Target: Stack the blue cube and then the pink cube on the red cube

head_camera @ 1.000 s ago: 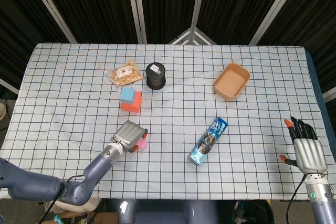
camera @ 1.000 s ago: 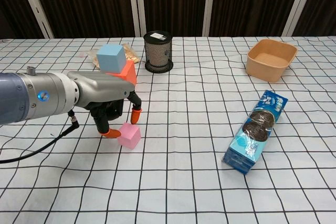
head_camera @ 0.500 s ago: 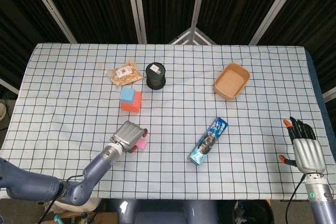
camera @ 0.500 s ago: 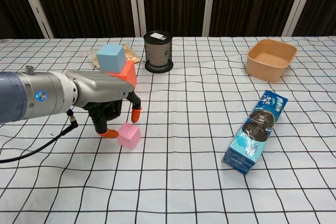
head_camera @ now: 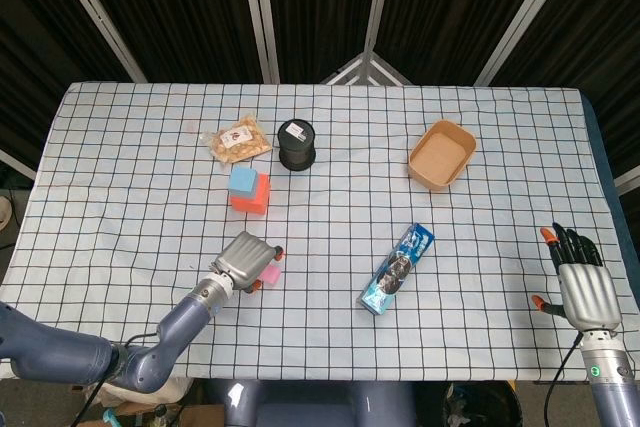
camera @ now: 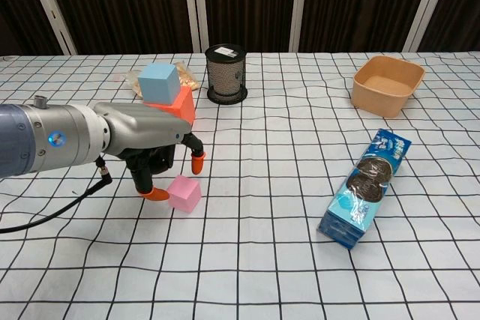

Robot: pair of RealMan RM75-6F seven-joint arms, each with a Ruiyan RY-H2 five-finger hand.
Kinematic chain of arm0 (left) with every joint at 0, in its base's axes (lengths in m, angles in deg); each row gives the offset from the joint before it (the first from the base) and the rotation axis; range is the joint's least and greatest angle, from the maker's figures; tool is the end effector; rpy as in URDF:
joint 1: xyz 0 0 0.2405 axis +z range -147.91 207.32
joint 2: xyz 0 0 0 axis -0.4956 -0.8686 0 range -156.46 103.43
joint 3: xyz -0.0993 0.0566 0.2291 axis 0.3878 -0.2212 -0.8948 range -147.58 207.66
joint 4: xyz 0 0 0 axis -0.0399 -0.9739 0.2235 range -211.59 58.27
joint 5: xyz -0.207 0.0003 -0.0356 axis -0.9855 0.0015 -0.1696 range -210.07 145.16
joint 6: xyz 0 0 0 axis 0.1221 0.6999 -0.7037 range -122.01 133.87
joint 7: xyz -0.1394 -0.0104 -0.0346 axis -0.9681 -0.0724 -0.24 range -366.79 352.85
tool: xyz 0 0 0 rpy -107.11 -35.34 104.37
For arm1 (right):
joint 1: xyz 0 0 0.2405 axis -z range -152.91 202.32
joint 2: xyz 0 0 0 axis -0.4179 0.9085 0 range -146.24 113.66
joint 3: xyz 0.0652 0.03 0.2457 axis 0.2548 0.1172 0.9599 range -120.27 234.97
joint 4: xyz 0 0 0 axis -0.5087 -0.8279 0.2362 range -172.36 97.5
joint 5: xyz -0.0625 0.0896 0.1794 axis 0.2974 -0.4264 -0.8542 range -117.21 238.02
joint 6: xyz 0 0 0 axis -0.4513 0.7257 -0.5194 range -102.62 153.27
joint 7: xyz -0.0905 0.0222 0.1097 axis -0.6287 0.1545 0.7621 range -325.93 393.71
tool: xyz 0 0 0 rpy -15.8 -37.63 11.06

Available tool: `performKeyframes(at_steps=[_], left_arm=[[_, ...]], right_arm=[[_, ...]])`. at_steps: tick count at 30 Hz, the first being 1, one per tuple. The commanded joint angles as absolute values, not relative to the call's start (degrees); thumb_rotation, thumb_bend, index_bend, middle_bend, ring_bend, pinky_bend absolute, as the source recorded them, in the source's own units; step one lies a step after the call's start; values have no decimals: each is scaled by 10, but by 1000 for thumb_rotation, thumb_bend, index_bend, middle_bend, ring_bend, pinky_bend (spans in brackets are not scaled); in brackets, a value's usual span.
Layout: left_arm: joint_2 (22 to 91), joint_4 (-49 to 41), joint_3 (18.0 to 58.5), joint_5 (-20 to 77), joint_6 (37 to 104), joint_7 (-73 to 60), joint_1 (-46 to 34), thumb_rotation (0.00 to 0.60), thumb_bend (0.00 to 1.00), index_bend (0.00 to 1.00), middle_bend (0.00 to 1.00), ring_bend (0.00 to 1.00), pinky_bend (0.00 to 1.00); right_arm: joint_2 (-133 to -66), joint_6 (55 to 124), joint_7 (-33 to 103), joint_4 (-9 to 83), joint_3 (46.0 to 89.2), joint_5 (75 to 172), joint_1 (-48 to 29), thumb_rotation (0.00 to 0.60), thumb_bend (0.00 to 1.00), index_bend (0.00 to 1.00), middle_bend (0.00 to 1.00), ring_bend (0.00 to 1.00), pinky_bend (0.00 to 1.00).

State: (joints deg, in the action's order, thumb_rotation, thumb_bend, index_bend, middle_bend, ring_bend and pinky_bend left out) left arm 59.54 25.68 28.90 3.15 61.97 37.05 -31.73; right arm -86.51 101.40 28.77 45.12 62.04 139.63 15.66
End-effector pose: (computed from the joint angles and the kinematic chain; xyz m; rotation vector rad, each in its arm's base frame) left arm -0.0921 0.3019 -0.0448 -2.2052 -0.8275 -0.5432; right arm -0.3428 -0.2128 0.1328 1.4203 -0.8914 0.7180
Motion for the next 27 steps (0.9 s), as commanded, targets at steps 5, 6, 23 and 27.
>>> performKeyframes(at_steps=[5, 6, 23, 27], left_arm=[[599, 255, 286, 39, 624, 371, -314, 600, 338, 329, 852, 647, 638], [600, 255, 286, 38, 625, 372, -314, 600, 338, 330, 852, 647, 638], [610, 237, 286, 44, 621, 371, -309, 600, 338, 343, 854, 647, 639], [614, 231, 287, 46, 619, 372, -310, 600, 341, 351, 857, 647, 639]], right_arm=[[-865, 1012, 290, 451, 620, 1395, 156, 600, 109, 18, 0, 0, 88], [-865, 1012, 290, 451, 621, 1395, 156, 600, 110, 18, 0, 0, 88], [-867, 1004, 294, 446, 621, 1392, 152, 600, 109, 18, 0, 0, 88], [-868, 1001, 294, 445, 621, 1391, 151, 600, 110, 18, 0, 0, 88]])
